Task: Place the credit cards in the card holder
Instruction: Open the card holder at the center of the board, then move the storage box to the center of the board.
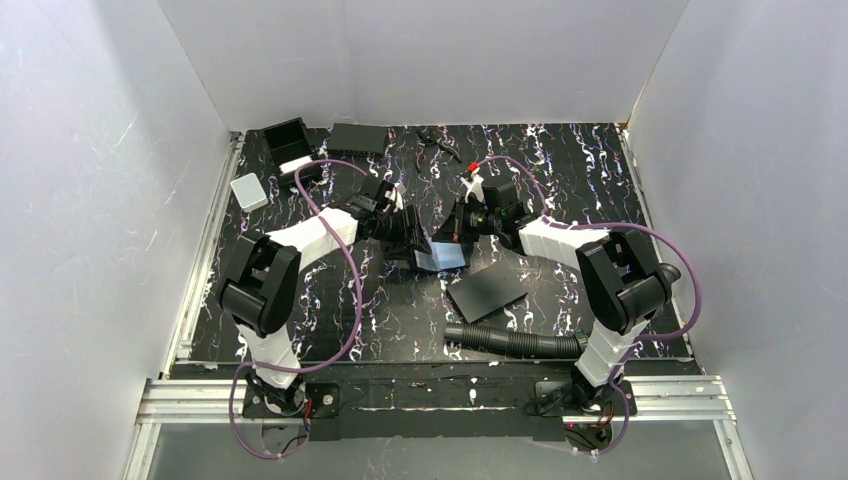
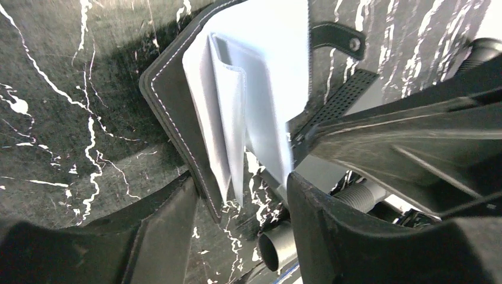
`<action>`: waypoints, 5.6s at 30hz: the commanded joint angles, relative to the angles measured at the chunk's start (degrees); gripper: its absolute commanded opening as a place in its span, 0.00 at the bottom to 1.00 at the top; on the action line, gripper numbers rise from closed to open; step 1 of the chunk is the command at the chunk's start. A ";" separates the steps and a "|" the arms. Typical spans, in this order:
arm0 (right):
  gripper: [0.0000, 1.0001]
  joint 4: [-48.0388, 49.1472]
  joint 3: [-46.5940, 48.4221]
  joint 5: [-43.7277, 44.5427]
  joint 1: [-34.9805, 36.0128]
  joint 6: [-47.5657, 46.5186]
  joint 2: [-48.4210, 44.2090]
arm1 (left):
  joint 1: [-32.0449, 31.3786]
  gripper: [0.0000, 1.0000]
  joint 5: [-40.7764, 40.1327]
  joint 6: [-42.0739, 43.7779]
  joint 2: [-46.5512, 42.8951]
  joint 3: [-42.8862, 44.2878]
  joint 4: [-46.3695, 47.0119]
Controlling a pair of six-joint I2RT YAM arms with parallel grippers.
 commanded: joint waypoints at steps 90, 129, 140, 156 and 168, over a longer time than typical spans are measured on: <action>0.27 14.88 -2.47 -6.43 1.86 5.46 12.10 | 3.15 0.07 -1.04 3.98 10.51 4.49 -9.88; 0.75 -13.87 -1.57 -1.39 -3.52 -14.05 -14.24 | 44.21 0.94 -14.48 -4.60 -14.75 5.43 -3.09; 0.75 -17.85 -1.48 -5.09 -3.50 -14.05 -14.90 | 41.65 0.92 -14.80 28.39 12.47 39.68 -15.81; 0.75 -18.67 -3.47 -6.49 -3.50 -12.95 -16.37 | 40.10 0.90 -26.36 26.67 26.41 56.74 -22.05; 0.74 -17.58 -4.26 -6.63 -3.50 -12.08 -16.31 | 40.76 0.73 -25.47 21.70 30.49 59.82 -20.80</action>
